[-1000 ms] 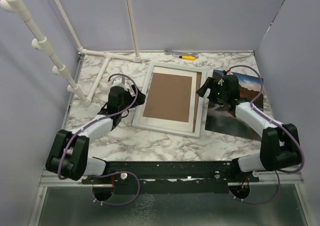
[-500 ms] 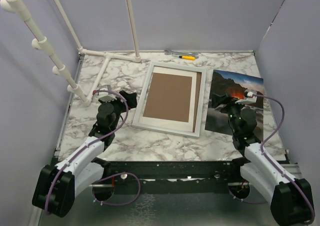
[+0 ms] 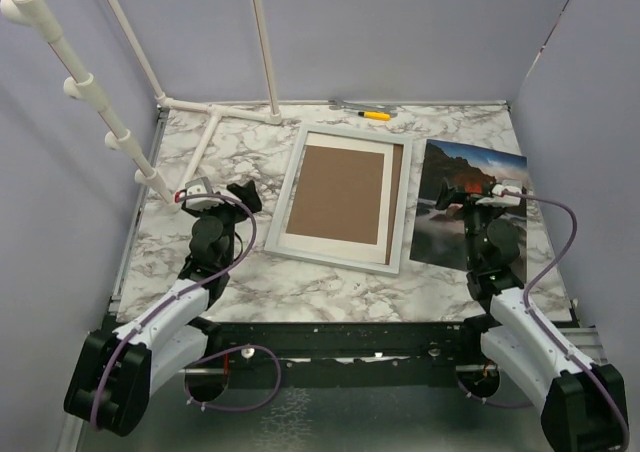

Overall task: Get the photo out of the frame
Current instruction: Reset both arms

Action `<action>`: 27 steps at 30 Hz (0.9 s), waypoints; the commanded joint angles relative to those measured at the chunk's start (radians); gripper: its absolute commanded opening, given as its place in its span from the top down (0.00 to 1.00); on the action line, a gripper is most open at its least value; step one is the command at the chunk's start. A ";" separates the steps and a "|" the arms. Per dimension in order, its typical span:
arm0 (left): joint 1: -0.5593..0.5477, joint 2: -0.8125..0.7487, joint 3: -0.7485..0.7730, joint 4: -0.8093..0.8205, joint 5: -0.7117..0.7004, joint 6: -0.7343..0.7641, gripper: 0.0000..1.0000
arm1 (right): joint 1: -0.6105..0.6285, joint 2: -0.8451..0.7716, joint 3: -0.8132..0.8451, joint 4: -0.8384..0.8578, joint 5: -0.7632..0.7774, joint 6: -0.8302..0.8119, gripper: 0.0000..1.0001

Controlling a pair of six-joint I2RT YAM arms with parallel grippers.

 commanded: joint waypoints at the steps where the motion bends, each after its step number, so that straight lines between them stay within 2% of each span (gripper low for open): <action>1: -0.005 0.078 -0.022 0.135 -0.097 0.098 0.01 | -0.010 0.114 -0.044 0.165 0.095 -0.111 0.00; 5: -0.005 0.180 -0.009 0.215 -0.159 0.174 0.01 | -0.061 0.283 -0.067 0.277 0.055 -0.102 0.00; 7: -0.003 0.238 0.015 0.232 -0.181 0.226 0.01 | -0.074 0.369 -0.098 0.394 0.061 -0.098 0.00; 10: 0.012 0.305 0.043 0.236 -0.201 0.273 0.01 | -0.122 0.484 -0.137 0.535 -0.009 -0.079 0.00; 13: 0.050 0.341 0.046 0.238 -0.186 0.276 0.01 | -0.165 0.586 -0.138 0.639 -0.046 -0.085 0.00; 18: 0.080 0.376 0.039 0.254 -0.186 0.303 0.01 | -0.198 0.685 -0.123 0.698 -0.056 -0.066 0.00; 21: 0.091 0.396 0.036 0.270 -0.202 0.314 0.01 | -0.198 0.794 -0.139 0.845 -0.037 -0.061 0.00; 23: 0.095 0.410 0.021 0.301 -0.217 0.328 0.01 | -0.198 0.826 -0.118 0.848 -0.026 -0.063 0.00; 26: 0.100 0.406 0.002 0.333 -0.222 0.356 0.01 | -0.198 0.806 -0.024 0.626 -0.062 -0.071 0.00; 27: 0.100 0.406 -0.002 0.345 -0.223 0.368 0.01 | -0.198 0.802 -0.047 0.663 -0.066 -0.078 0.00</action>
